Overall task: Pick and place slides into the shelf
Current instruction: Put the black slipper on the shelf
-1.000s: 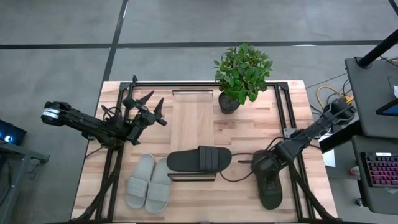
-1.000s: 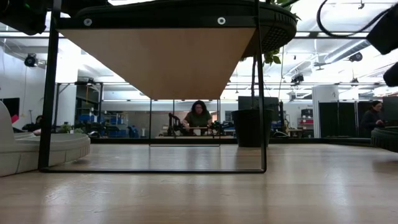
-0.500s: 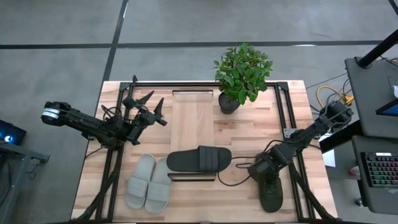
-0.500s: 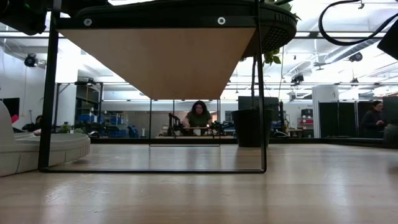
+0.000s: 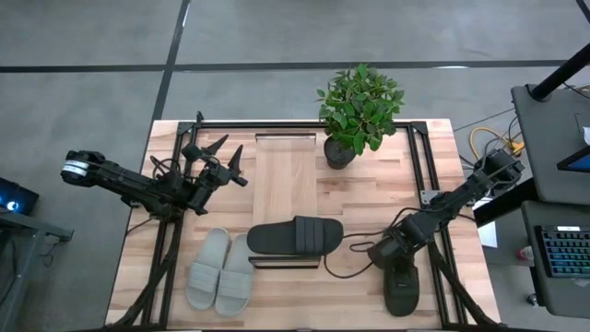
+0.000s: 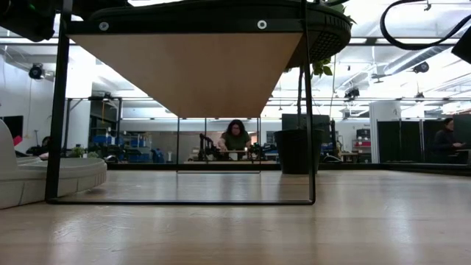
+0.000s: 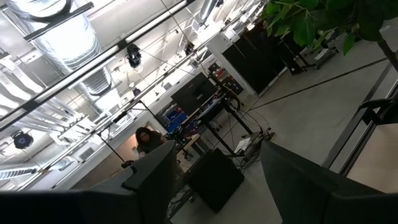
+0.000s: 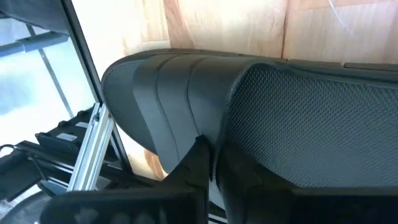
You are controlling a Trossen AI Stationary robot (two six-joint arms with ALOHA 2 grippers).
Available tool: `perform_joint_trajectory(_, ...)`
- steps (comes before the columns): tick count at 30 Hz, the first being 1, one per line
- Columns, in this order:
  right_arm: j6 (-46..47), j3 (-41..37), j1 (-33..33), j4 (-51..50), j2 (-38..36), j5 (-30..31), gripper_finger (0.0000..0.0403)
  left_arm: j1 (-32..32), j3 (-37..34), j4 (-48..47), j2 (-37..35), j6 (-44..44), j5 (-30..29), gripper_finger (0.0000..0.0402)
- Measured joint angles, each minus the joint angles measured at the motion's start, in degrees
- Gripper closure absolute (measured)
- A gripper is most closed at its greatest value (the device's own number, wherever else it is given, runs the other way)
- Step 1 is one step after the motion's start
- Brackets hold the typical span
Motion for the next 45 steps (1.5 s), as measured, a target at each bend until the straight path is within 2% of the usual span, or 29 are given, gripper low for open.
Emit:
perform_joint_trajectory(6, 1.9, 2.1, 0.0, -1.5, -0.1, -1.0, 0.0393, 0.0, 0.0, 0.0, 0.0, 0.0, 0.0, 0.0182)
perform_joint_trajectory(11, 2.6, 7.0, 0.0, -7.5, -0.1, 1.1, 0.0393, 0.0, 0.0, 0.0, 0.0, 0.0, 0.0, 0.0182)
perform_joint_trajectory(21, 0.8, 24.1, 0.0, -27.2, -0.2, 14.5, 0.0394, 0.0, 0.0, 0.0, 0.0, 0.0, 0.0, 0.0182)
perform_joint_trajectory(27, 0.0, 34.2, 0.0, -32.2, -0.2, 22.9, 0.0394, 0.0, 0.0, 0.0, 0.0, 0.0, 0.0, 0.0182)
perform_joint_trajectory(36, -0.5, 46.9, 0.9, -42.8, -0.3, 31.6, 0.0394, 0.0, 0.0, 0.0, 0.0, 0.0, 0.0, 0.0182)
perform_joint_trajectory(45, -4.4, 55.8, 3.1, -41.9, -0.3, 43.8, 0.0394, 0.0, 0.0, 0.0, 0.0, 0.0, 0.0, 0.0182)
